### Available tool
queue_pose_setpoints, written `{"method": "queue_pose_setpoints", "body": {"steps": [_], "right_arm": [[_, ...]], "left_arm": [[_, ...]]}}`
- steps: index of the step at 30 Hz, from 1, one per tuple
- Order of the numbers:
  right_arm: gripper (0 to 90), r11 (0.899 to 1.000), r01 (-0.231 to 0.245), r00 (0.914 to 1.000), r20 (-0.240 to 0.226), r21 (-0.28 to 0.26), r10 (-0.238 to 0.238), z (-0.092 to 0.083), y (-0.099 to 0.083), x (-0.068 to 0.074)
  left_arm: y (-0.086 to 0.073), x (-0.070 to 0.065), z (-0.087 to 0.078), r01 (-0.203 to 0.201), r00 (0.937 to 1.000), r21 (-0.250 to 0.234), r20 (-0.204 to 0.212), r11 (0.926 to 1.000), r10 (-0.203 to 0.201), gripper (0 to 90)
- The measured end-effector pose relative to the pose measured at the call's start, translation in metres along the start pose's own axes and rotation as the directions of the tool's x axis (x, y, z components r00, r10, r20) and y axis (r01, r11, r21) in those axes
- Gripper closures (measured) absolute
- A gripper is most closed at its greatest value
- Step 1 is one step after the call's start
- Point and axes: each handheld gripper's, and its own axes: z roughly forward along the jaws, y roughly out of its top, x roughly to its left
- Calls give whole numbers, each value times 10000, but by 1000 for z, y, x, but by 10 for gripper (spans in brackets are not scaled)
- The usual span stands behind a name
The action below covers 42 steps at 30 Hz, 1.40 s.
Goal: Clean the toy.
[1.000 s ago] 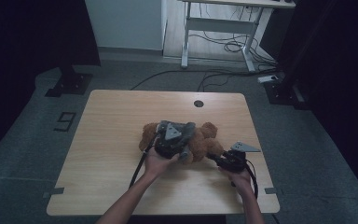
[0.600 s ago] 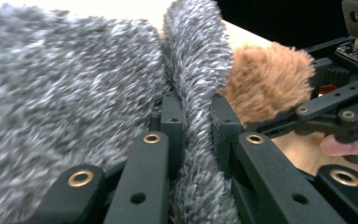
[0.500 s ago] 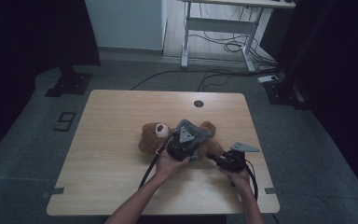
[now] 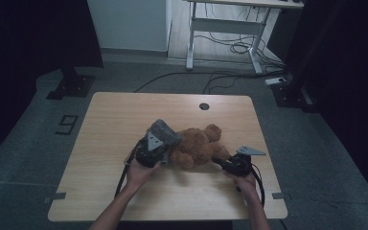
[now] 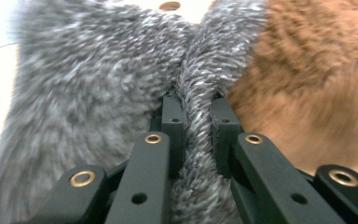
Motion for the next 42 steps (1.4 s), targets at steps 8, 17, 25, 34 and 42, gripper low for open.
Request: {"method": "queue_pose_setpoints", "body": {"steps": [8, 17, 25, 34, 42], "right_arm": [[614, 9999, -91, 10000, 8, 48, 91, 0, -1, -2], [613, 9999, -88, 10000, 42, 132, 87, 7, -2, -2], [598, 9998, -151, 9998, 154, 114, 149, 8, -3, -4], [429, 10000, -61, 9995, 324, -29, 62, 6, -4, 0], [288, 9995, -262, 9987, 423, -185, 269, 0, -6, -2]], "left_arm": [[-18, 40, -10, 972, 9934, 433, -659, 9943, -942, 797], [-37, 58, 17, 1733, 9838, 1091, -646, 9788, -1669, 796], [-40, 68, 12, 1902, 9814, 1070, -459, 9759, -1863, 795], [-38, 68, -24, 1830, 9831, 415, -129, 9822, -1827, 791], [-44, 70, -45, 1818, 9833, 155, -99, 9832, -1817, 789]]}}
